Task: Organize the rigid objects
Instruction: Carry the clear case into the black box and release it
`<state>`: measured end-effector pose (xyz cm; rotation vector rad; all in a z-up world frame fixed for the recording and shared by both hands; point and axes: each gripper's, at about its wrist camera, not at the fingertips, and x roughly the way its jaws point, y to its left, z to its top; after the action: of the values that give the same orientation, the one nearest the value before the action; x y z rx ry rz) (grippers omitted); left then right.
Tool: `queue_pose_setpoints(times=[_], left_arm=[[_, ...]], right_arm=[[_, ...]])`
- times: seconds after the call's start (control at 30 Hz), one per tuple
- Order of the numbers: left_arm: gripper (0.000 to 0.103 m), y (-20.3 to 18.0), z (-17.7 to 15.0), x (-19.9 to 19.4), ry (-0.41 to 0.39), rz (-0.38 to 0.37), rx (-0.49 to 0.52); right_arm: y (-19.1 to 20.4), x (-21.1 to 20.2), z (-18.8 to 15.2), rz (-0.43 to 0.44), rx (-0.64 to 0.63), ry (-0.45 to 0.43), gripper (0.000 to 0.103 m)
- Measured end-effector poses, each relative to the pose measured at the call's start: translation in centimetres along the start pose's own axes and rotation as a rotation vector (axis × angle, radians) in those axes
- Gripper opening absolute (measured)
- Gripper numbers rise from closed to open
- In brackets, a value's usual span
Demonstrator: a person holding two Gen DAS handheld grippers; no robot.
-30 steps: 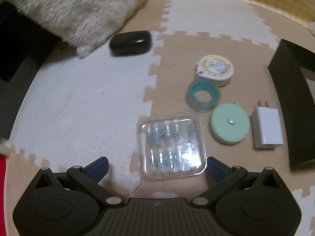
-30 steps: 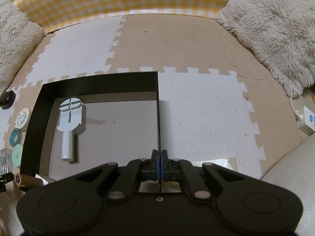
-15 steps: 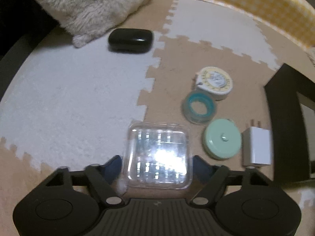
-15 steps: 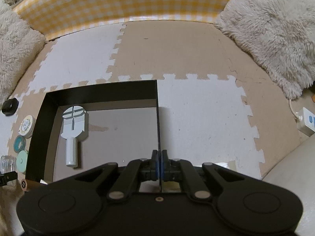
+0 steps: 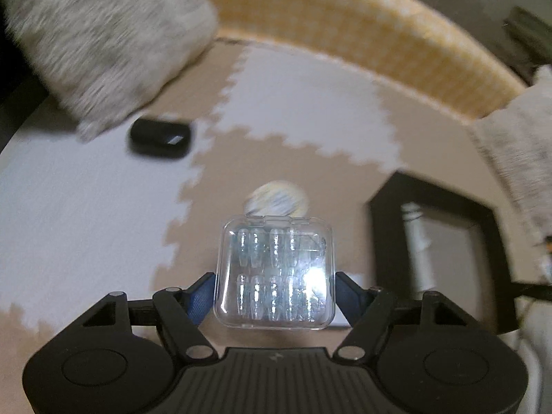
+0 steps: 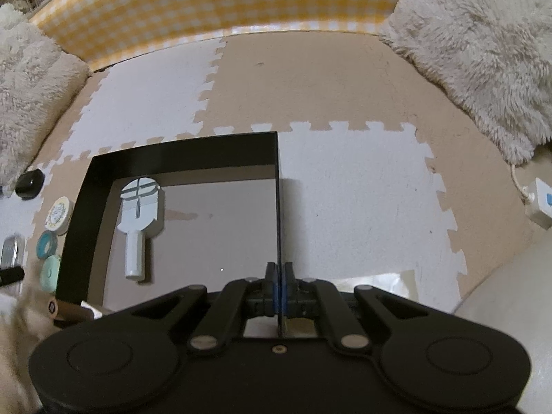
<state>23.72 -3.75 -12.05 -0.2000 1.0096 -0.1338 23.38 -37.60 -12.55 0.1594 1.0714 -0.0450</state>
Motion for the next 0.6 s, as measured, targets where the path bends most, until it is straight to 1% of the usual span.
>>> queue_pose_setpoints(times=[0.13, 0.27, 0.43, 0.6], left_arm=[[0.073, -3.0, 1.2, -1.3, -0.031, -0.089, 0.049], [0.073, -6.4, 2.1, -1.6, -0.039, -0.169, 0.083], [0.073, -11.0, 2.6, -0.3, -0.022, -0.232, 0.148], [0.073, -15.0, 3.2, 2.6, 0.013, -0.266, 0.201]], right_arm=[[0.1, -0.3, -0.5, 0.001, -0.002, 0.015, 0.003], [0.2, -0.6, -0.9, 0.008, -0.005, 0.028, 0.004], [0.1, -0.6, -0.9, 0.014, 0.001, 0.030, 0.004], [-0.1, -0.6, -0.6, 0.025, -0.002, 0.012, 0.004]])
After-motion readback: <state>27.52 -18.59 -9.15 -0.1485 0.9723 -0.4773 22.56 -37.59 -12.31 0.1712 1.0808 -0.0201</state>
